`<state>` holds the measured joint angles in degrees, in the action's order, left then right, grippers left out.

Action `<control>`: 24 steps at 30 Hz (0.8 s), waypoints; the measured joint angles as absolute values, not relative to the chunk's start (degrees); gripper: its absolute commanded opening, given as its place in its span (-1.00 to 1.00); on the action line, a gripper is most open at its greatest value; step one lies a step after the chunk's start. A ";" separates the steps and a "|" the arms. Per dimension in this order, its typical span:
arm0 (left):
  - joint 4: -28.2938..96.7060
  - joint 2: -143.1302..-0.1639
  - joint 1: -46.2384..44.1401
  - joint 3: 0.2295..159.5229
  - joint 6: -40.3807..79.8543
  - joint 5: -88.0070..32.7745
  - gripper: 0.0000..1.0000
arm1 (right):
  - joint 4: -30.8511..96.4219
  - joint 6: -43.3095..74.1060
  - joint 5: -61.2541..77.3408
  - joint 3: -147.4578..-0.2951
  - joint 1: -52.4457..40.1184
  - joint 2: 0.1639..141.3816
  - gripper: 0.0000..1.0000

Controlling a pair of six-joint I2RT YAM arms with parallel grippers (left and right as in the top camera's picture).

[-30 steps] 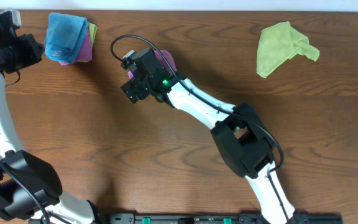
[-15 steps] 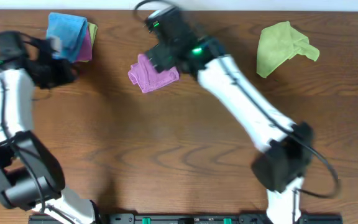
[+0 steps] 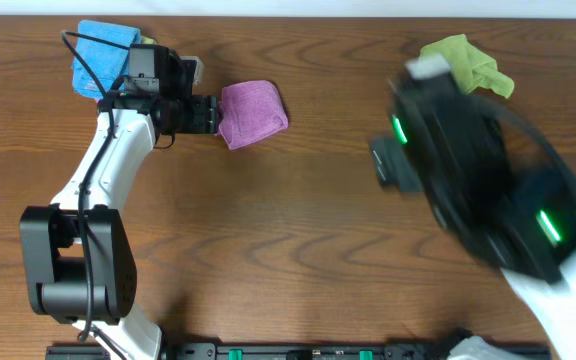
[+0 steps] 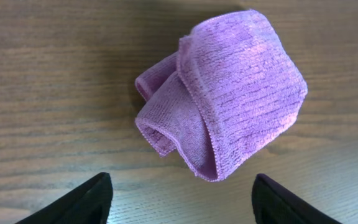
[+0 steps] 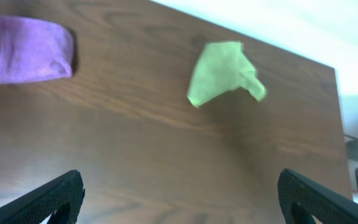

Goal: Fold the cloth

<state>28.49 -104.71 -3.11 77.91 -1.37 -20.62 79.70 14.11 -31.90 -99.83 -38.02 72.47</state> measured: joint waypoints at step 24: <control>3.16 -105.03 -3.86 58.89 20.14 -29.26 0.92 | 60.95 25.02 -22.48 -57.32 -38.44 50.24 0.98</control>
<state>3.16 -105.03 -3.86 58.89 20.14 -29.26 60.95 25.02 -22.48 -57.32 -38.44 50.24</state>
